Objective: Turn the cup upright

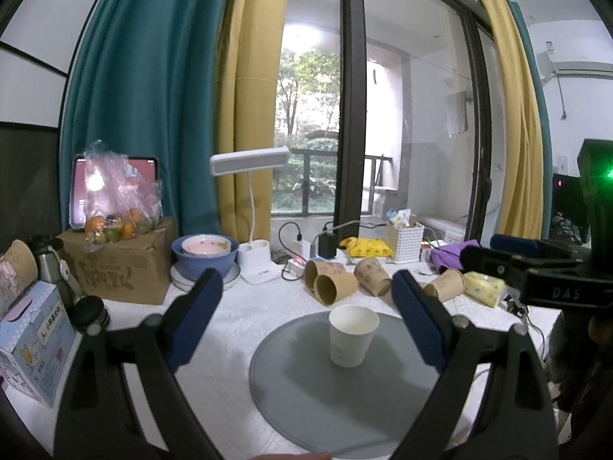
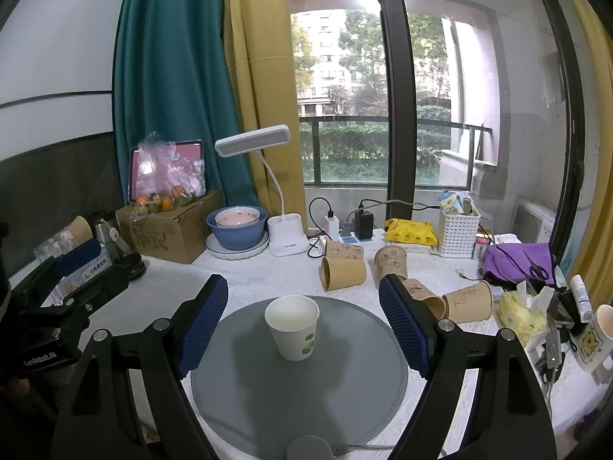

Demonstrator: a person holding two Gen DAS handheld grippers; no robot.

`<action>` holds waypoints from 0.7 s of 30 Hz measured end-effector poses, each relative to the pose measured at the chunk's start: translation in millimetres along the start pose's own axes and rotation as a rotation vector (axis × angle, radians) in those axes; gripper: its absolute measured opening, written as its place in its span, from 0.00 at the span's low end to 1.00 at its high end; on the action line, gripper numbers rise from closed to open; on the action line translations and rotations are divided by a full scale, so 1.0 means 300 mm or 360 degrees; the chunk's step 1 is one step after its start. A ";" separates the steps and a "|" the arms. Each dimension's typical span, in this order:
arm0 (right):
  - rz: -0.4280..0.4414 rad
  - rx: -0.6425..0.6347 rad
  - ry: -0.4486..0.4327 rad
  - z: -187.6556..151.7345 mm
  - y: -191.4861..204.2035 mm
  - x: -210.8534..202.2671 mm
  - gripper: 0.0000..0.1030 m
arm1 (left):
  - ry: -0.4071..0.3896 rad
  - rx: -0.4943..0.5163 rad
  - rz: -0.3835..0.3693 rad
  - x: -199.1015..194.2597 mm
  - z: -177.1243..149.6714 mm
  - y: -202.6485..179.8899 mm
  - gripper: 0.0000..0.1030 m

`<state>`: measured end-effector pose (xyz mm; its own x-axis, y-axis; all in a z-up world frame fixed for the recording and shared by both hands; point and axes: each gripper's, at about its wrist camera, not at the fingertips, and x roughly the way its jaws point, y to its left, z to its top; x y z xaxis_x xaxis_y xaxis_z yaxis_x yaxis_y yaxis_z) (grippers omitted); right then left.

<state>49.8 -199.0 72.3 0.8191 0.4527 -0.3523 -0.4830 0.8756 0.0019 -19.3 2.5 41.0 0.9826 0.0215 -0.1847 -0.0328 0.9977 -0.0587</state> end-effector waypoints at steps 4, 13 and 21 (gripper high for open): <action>0.0000 -0.0005 -0.0001 -0.002 -0.001 -0.002 0.81 | -0.0001 -0.0003 0.0004 -0.001 -0.009 -0.003 0.88; 0.0004 -0.0015 -0.0005 -0.001 0.003 -0.002 0.81 | -0.0002 -0.0005 0.0007 0.000 -0.010 -0.004 0.88; 0.0005 -0.0016 -0.0005 -0.001 0.003 -0.002 0.81 | -0.0008 -0.0007 0.0012 0.001 -0.006 -0.004 0.88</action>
<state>48.8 -198.4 72.3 0.8186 0.4559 -0.3493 -0.4887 0.8725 -0.0065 -19.4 1.1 39.2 0.9832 0.0291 -0.1803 -0.0408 0.9973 -0.0614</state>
